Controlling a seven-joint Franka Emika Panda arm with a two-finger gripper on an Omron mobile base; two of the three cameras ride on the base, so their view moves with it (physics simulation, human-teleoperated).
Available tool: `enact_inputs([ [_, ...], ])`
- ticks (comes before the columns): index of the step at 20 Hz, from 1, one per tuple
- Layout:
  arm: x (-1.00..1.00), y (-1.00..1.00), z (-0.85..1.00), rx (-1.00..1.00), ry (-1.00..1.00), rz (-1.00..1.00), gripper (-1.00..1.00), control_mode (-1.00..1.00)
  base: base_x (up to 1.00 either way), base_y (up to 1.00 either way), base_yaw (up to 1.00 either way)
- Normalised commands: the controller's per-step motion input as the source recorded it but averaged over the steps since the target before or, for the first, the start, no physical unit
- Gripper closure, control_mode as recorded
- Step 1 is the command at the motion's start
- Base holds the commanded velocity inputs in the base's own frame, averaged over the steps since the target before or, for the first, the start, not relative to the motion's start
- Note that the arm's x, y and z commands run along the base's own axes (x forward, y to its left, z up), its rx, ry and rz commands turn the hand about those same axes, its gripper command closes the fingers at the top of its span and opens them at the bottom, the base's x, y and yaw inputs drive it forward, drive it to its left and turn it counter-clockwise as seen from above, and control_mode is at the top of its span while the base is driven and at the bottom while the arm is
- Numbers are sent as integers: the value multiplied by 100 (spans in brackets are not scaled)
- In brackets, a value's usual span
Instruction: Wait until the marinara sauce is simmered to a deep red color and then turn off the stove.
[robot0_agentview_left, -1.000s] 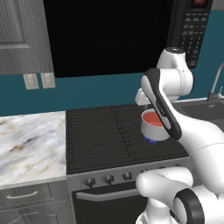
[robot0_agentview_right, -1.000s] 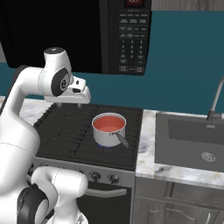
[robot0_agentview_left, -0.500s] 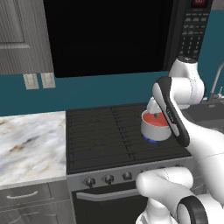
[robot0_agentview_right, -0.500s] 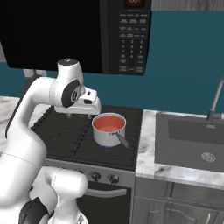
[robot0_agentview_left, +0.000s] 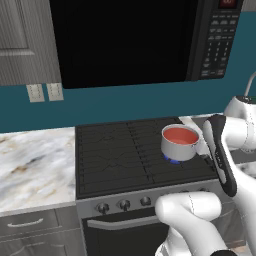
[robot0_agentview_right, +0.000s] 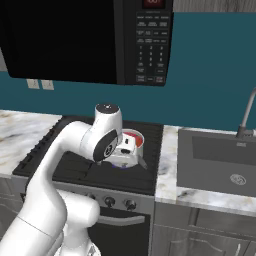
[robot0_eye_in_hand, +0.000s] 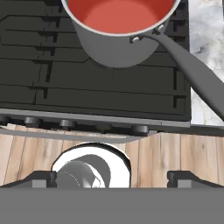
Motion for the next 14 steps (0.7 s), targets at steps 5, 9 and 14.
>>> enact_inputs([
  [5, -43, -60, -56, 10, 0, -3, -100, -100, 0, 0, 0],
  [9, -30, -40, -51, 8, 0, -2, -100, -100, 0, 0, 0],
  [14, -25, -33, -55, 10, -7, -3, -100, -100, 0, 0, 0],
])
